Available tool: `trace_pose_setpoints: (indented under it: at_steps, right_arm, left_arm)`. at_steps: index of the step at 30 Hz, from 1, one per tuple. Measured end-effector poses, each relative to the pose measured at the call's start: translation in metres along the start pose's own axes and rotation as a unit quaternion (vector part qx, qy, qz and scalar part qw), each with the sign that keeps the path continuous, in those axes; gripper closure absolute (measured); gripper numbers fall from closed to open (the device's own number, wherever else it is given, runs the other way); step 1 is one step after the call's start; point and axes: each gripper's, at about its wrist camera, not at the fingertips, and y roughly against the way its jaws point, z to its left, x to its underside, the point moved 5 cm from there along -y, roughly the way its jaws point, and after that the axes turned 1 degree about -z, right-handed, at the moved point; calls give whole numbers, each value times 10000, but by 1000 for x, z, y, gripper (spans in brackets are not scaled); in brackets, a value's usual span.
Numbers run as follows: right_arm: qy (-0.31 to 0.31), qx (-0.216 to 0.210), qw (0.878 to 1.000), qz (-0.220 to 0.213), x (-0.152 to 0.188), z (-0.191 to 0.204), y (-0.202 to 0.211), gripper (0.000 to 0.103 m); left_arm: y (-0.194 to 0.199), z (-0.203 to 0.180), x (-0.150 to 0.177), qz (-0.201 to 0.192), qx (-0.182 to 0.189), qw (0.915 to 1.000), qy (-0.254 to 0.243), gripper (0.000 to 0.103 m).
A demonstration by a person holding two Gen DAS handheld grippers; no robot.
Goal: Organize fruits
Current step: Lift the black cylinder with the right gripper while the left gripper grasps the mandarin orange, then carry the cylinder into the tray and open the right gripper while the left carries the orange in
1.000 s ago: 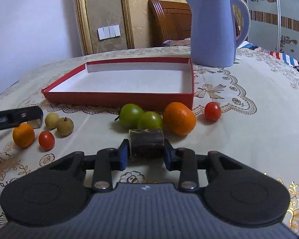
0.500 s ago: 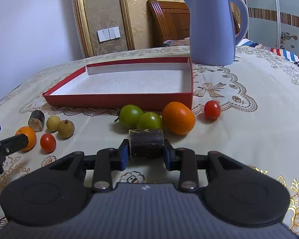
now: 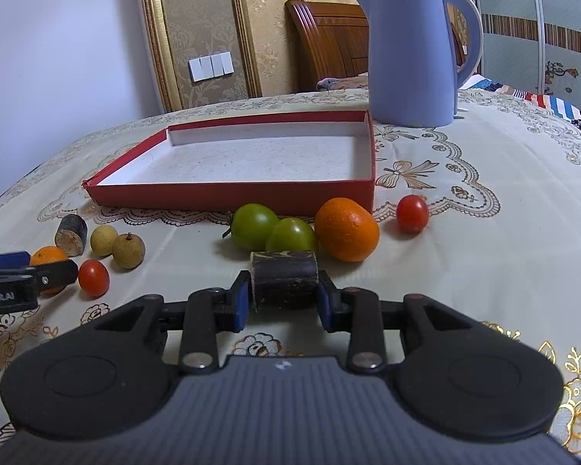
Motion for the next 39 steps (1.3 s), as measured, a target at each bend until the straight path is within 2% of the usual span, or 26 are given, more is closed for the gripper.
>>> trace_pose_setpoints:
  at_steps: [1, 7, 17, 26, 29, 33, 39]
  right_arm:
    - [1, 1, 10000, -1, 0, 0, 0, 70]
    - [11, 7, 10000, -5, 0, 0, 0, 70]
    - [16, -16, 10000, -58, 0, 0, 2, 71]
    - [144, -65, 9994, -317, -4, 4, 17, 72]
    - [127, -74, 9987, -491, -17, 1, 24, 72]
    - [266, 135, 9970, -720, -42, -1, 24, 72]
    - [409, 377, 9958, -727, -78, -2, -10, 72]
  left_arm:
    - [-2, 1, 1, 76, 15, 10000, 31, 48]
    - [-2, 0, 4, 39, 68, 10000, 2, 59]
    - [3, 3, 2, -88, 38, 9999, 135, 61]
    - [13, -5, -10, -195, 259, 9995, 42, 61]
    - [14, -10, -21, -229, 372, 9990, 10, 61]
    - [10, -21, -38, -318, 410, 9986, -117, 61]
    - [-15, -40, -71, -411, 401, 9979, -296, 61]
